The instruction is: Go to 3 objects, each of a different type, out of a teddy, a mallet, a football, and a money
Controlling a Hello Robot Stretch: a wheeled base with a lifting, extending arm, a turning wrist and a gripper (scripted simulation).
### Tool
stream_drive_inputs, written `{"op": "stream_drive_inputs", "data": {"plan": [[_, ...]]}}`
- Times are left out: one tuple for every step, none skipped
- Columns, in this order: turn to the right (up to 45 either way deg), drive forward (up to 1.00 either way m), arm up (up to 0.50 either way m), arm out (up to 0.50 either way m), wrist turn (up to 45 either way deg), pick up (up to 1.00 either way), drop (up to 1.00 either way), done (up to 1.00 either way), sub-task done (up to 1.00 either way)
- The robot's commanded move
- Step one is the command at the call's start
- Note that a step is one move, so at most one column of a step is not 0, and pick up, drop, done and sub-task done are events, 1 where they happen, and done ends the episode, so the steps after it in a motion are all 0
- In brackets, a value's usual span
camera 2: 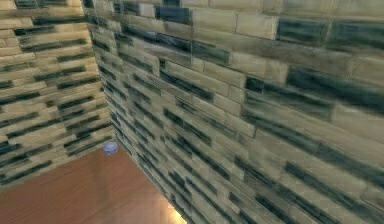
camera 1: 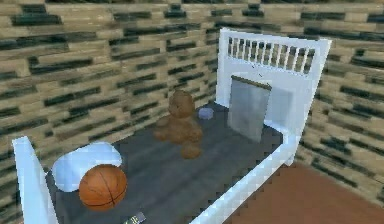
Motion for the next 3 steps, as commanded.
{"op": "stream_drive_inputs", "data": {"plan": [[0.0, 0.0, 0.0, 0.0, 0.0, 0.0, 0.0, 0.0, 1.0], [-45.0, 0.0, 0.0, 0.0, 0.0, 0.0, 0.0, 0.0, 0.0], [-45.0, 0.0, 0.0, 0.0, 0.0, 0.0, 0.0, 0.0, 0.0]]}}
